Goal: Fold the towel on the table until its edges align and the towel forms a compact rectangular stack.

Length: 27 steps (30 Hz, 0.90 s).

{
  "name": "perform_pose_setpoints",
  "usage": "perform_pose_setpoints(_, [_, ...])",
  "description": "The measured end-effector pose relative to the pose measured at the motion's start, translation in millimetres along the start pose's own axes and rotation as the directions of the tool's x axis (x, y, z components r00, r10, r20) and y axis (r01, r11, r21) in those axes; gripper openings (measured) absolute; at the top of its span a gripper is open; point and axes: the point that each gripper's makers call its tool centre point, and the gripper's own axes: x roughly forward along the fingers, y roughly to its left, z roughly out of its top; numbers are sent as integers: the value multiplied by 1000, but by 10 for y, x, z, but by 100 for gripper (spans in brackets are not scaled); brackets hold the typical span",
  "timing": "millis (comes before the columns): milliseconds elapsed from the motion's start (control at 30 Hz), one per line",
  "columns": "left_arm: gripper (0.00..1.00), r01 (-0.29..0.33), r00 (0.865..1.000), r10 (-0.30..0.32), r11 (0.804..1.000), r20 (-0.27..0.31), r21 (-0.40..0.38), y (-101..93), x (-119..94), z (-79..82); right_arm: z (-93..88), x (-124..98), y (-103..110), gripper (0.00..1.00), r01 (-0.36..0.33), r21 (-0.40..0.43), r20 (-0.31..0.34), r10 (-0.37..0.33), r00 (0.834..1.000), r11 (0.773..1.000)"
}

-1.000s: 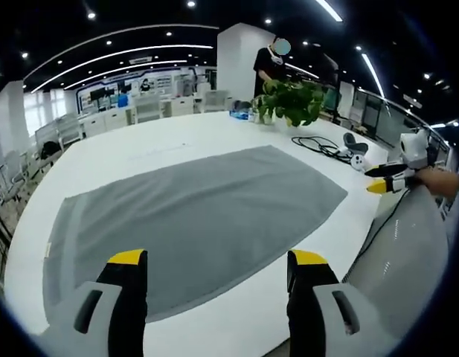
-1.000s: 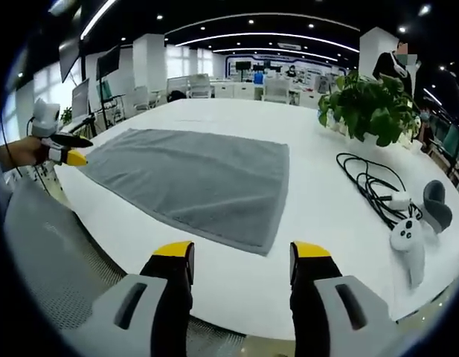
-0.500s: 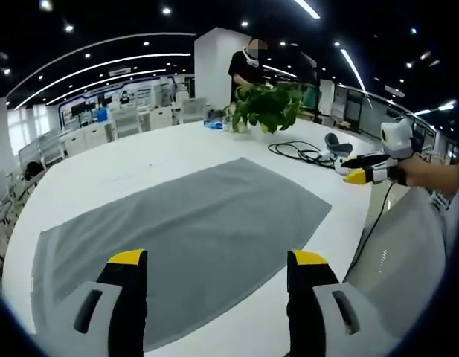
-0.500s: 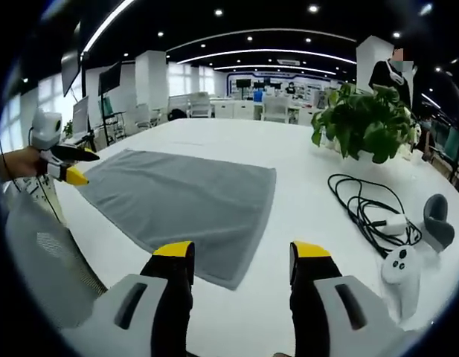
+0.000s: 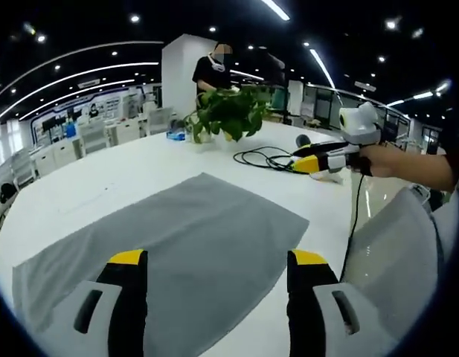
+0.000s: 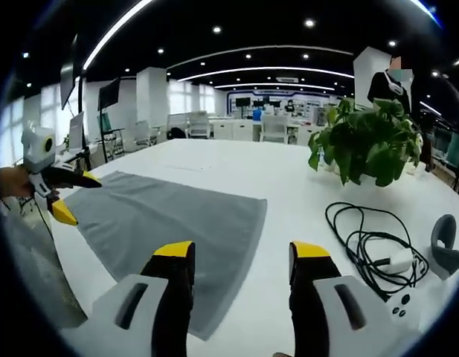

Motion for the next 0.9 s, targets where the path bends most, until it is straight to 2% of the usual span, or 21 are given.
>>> perform_pose_setpoints(167, [79,33,999,-33,998,6,51,-97,163,129,95,164,-19,50,-17,-26,6,17,1000,1000])
perform_pose_setpoints(367, [79,86,996,-83,989,-26,124,-241,312,122,196,347,-95,50,-22,-28,18,22,1000,999])
perform_pose_setpoints(433, [79,134,990,-127,977,-54,165,-338,361,89,217,396,-119,50,-21,-29,20,22,1000,999])
perform_pose_setpoints(633, [79,184,982,-169,958,-85,220,-520,459,67,256,513,-182,50,-16,-7,21,16,1000,1000])
perform_pose_setpoints(833, [78,236,971,-215,939,-107,250,-671,581,49,252,643,-176,49,-22,-45,0,22,1000,999])
perform_pose_setpoints(900, [78,300,953,-273,912,-134,280,-800,603,57,247,693,-168,49,-30,-38,-6,30,1000,999])
